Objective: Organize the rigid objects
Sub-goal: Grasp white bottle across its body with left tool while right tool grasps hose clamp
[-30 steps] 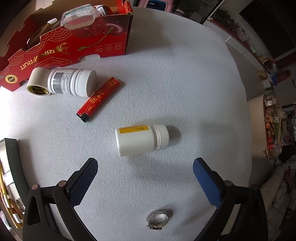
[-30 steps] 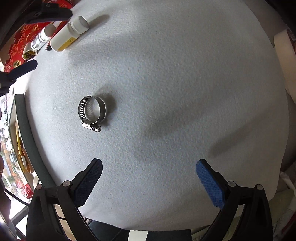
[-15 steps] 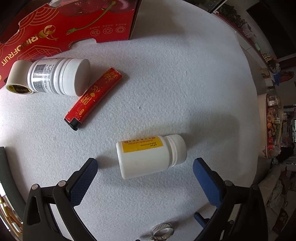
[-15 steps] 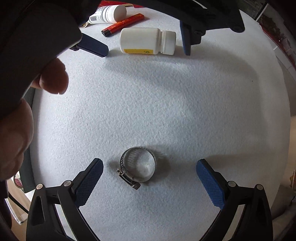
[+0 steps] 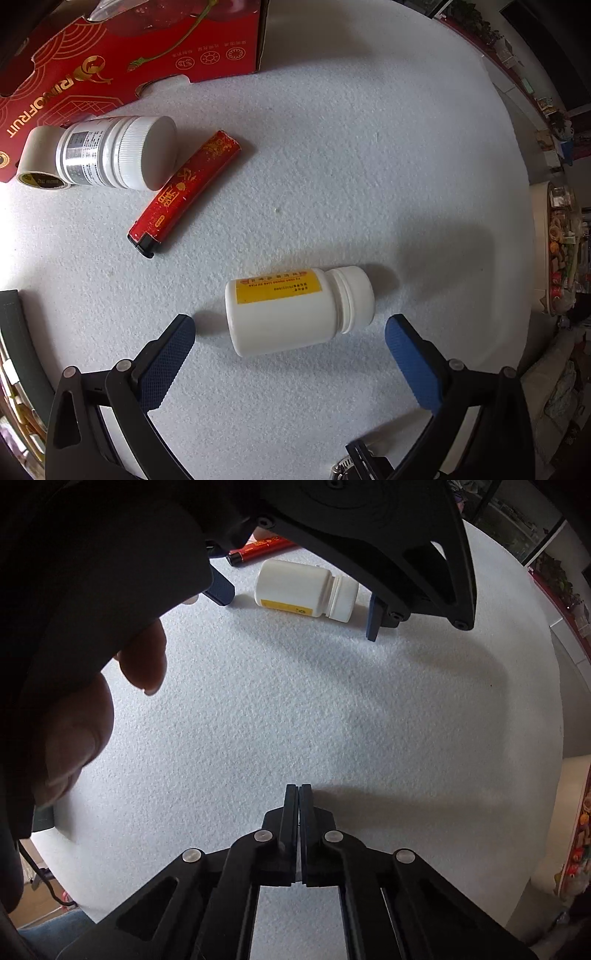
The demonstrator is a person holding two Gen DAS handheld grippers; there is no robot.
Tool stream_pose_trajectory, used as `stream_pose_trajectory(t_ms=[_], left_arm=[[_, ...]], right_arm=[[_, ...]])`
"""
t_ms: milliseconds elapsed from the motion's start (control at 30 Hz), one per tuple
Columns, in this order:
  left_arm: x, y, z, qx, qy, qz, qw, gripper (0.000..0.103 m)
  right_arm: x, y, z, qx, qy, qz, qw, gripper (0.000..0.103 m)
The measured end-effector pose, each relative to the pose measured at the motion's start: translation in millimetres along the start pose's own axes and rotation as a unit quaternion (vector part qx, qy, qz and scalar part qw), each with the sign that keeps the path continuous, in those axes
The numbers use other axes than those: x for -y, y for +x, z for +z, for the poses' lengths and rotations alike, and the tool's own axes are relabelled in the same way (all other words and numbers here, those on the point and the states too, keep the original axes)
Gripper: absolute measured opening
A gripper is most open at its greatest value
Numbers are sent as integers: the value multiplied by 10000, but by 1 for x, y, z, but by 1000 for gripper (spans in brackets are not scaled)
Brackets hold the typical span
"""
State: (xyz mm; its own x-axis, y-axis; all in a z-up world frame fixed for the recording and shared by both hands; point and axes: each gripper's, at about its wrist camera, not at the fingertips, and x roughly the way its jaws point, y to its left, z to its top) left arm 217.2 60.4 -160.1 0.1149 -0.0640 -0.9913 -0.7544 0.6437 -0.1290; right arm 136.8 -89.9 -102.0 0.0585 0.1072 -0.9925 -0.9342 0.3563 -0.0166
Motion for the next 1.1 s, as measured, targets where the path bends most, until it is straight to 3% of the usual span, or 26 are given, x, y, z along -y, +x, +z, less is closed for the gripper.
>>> stream_pose_trajectory(t_ms=[200, 333, 500, 533, 667, 733, 767, 833, 867, 900, 967, 1100], left_arm=[[12, 4, 0, 229, -252, 294, 9990, 103], [35, 14, -2, 280, -92, 788, 9965, 103], [37, 14, -3, 294, -238, 742, 9965, 101], [35, 13, -2, 376, -268, 739, 9962, 99], [46, 3, -4, 701, 36, 708, 9950, 67], [50, 4, -3, 650, 203, 695, 9953, 67], [51, 4, -5, 640, 231, 691, 9953, 67], [45, 1, -5, 614, 181, 713, 9954, 67], [40, 0, -8, 613, 148, 710, 9955, 67], [29, 0, -13, 612, 115, 700, 9956, 67], [12, -5, -18, 634, 48, 690, 9956, 67], [-22, -15, -28, 687, -208, 677, 9951, 67]], right_arm=[[22, -10, -26, -28, 463, 39, 9989, 3], [44, -19, -43, 13, 882, 162, 9960, 3], [74, -25, -75, 20, 1196, 443, 9918, 3], [77, -25, -76, 3, 1195, 478, 9917, 3], [75, -28, -82, -14, 1185, 437, 9920, 4], [78, -26, -80, -60, 1192, 433, 9919, 4], [76, -20, -70, -72, 1175, 409, 9922, 7], [68, -21, -70, -82, 1069, 379, 9935, 36], [62, -22, -69, -46, 975, 267, 9949, 68], [59, -23, -68, 79, 836, 129, 9964, 77], [47, -32, -65, 322, 530, 125, 9980, 77], [18, -26, -48, 313, 51, 210, 9993, 77]])
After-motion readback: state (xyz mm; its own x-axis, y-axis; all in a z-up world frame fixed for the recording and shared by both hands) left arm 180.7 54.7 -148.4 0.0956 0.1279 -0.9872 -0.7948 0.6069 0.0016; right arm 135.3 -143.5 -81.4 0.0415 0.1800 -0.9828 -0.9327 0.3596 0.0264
